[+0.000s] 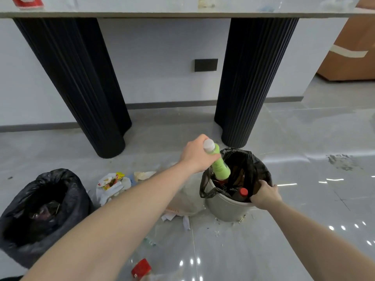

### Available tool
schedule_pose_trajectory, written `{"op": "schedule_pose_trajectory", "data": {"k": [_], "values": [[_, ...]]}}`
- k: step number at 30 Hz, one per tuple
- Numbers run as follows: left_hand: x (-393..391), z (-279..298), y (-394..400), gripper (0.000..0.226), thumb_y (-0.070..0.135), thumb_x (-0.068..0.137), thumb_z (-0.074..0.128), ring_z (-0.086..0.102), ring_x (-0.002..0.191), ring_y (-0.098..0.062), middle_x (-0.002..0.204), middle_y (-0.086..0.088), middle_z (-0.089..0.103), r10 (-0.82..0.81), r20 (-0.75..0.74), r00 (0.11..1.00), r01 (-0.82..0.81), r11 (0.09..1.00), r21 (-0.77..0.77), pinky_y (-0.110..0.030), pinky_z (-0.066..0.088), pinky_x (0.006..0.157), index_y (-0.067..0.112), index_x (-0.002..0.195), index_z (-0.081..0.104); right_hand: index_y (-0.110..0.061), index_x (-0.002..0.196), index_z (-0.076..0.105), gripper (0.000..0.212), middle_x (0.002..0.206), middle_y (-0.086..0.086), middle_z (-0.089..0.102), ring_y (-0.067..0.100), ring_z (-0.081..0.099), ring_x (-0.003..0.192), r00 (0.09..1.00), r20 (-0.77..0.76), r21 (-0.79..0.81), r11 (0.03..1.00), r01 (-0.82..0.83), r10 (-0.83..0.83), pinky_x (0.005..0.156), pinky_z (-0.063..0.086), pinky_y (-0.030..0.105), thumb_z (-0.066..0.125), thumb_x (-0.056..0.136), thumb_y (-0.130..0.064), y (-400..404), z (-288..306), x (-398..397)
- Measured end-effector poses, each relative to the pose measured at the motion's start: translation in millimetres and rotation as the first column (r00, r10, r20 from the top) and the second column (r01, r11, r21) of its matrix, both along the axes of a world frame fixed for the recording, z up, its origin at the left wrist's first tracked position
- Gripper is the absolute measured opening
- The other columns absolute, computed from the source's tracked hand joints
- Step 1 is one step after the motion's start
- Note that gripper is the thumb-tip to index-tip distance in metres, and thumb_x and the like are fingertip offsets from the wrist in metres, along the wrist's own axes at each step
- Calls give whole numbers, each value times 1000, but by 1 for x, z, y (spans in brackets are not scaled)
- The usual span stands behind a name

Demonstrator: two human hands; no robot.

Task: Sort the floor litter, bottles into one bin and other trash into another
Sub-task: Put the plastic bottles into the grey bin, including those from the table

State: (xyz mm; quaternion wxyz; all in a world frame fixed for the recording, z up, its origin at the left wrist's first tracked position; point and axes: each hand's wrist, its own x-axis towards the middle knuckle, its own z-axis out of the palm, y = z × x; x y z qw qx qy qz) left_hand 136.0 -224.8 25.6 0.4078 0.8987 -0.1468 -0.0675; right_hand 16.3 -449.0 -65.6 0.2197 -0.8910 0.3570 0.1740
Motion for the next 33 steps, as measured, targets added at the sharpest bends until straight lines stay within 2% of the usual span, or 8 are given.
{"op": "schedule_pose_trajectory", "data": {"k": [4,9,13,16,20,26,29,33], "values": [[2,-16,-26,41,53,68,78,63,84,-19,92,9,64,-17,-6,1000,18,994,111,-40,57,71,36,95,52,-5,109,54,31,118,24,51,31,55,88,999,-32,-6,1000,14,-14,65,51,34,53,83,-23,0,-11,5],[4,-36,-42,44,49,75,79,62,87,-23,96,4,62,-58,-22,998,61,967,249,-40,56,73,31,104,51,-6,105,58,34,114,17,60,31,60,95,997,-34,18,997,69,-69,77,53,37,66,78,-24,-4,-18,9],[2,-56,-54,46,42,83,77,60,100,-28,110,-3,60,-101,-92,991,123,954,272,-39,52,80,23,116,52,-7,90,57,29,102,14,64,24,66,77,999,-36,68,997,39,-37,47,43,25,65,74,-30,5,-12,8],[0,-66,-53,48,34,89,70,56,117,-28,129,-5,59,-143,-78,987,160,937,312,-36,48,91,22,132,51,-3,96,60,40,94,12,68,22,71,65,1000,-25,138,990,11,-8,42,47,22,65,71,-34,13,-7,7],[-6,-58,-20,45,31,93,67,56,120,-24,133,-1,59,-144,8,990,136,948,289,-34,46,98,24,135,53,-11,137,35,80,130,14,48,31,63,98,998,-55,165,986,17,-8,60,56,33,66,73,-47,27,0,1],[-57,-61,114,25,23,88,64,60,75,-7,110,18,63,42,121,992,-59,988,140,-32,50,77,31,111,61,-20,149,28,79,164,13,6,44,22,144,973,81,-115,971,-208,218,111,37,52,65,81,-39,71,25,-6],[-99,-97,203,20,24,85,67,64,89,-12,100,14,65,131,27,991,-133,942,307,-31,49,75,36,100,63,-20,149,36,70,161,10,18,39,30,142,873,258,-107,911,-399,413,109,40,48,64,86,-31,115,44,-2],[-161,-155,293,30,32,87,65,63,112,-20,123,5,67,277,-233,932,-56,746,664,-28,50,90,30,117,62,-22,142,47,58,145,3,42,27,55,123,698,252,-27,726,-688,671,101,45,35,63,86,-24,178,60,-3]]}}
